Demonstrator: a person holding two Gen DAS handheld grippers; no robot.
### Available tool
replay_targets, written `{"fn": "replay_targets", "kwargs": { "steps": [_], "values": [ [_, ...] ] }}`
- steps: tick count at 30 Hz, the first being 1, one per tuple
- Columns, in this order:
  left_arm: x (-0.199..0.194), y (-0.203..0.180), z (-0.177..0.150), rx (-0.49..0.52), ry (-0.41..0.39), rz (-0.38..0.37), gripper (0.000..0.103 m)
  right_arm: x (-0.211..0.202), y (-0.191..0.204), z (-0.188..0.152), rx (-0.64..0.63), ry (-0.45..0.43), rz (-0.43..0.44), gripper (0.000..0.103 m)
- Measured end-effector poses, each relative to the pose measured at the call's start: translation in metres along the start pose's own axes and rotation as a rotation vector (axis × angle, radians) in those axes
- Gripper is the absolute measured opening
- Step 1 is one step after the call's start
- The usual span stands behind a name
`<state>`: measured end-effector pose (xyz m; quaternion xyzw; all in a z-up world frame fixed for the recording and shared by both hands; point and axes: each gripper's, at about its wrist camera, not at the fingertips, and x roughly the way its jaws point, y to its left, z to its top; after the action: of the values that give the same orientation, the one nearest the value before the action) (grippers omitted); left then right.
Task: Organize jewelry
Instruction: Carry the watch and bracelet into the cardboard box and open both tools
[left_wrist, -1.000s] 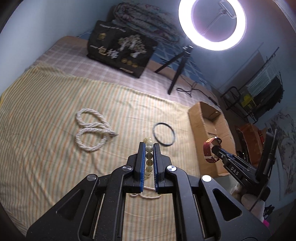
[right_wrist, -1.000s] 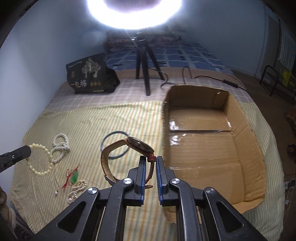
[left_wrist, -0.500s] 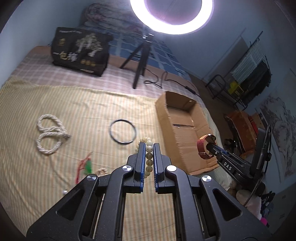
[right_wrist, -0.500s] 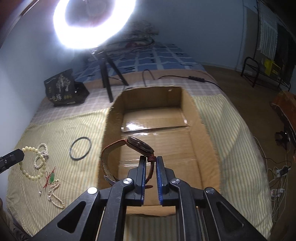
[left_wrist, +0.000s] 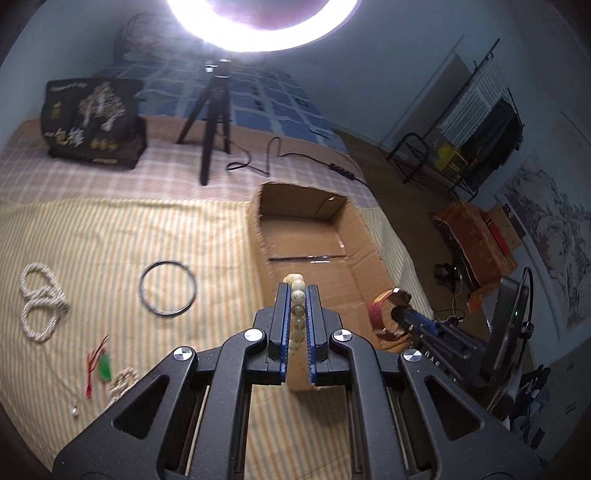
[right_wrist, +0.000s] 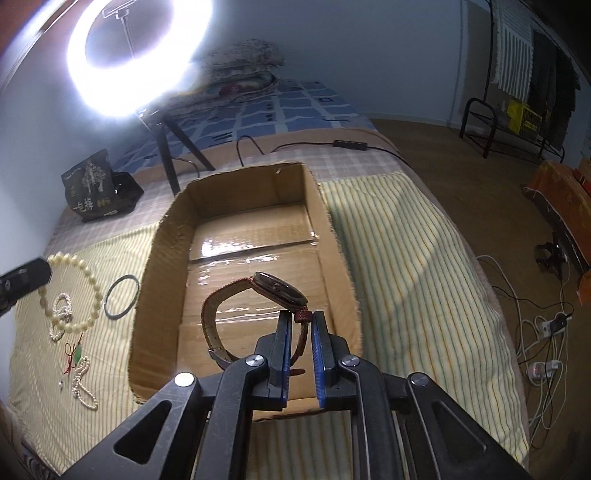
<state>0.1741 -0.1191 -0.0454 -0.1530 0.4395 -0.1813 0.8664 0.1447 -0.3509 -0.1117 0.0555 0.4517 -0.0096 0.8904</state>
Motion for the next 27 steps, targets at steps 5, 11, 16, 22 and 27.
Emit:
{"fn": "replay_targets", "kwargs": {
  "steps": [5,11,16,22,27],
  "values": [
    [0.022,-0.014,0.009,0.021,0.012,0.000,0.005,0.002,-0.008,0.001,0.012,0.001,0.002,0.008],
    [0.045,-0.021,0.017,0.017,0.035,-0.004,0.005,0.006,-0.013,0.002,0.019,0.010,0.012,0.008],
    [0.059,-0.021,0.016,0.017,0.053,0.008,0.005,0.012,-0.014,0.003,0.019,0.021,0.015,0.009],
    [0.064,-0.022,0.015,0.030,0.067,0.011,0.005,0.015,-0.012,0.005,0.024,0.023,0.030,0.015],
    [0.062,-0.020,0.017,0.033,0.056,0.036,0.043,0.009,-0.007,0.007,0.003,-0.010,0.009,0.057]
  ]
}}
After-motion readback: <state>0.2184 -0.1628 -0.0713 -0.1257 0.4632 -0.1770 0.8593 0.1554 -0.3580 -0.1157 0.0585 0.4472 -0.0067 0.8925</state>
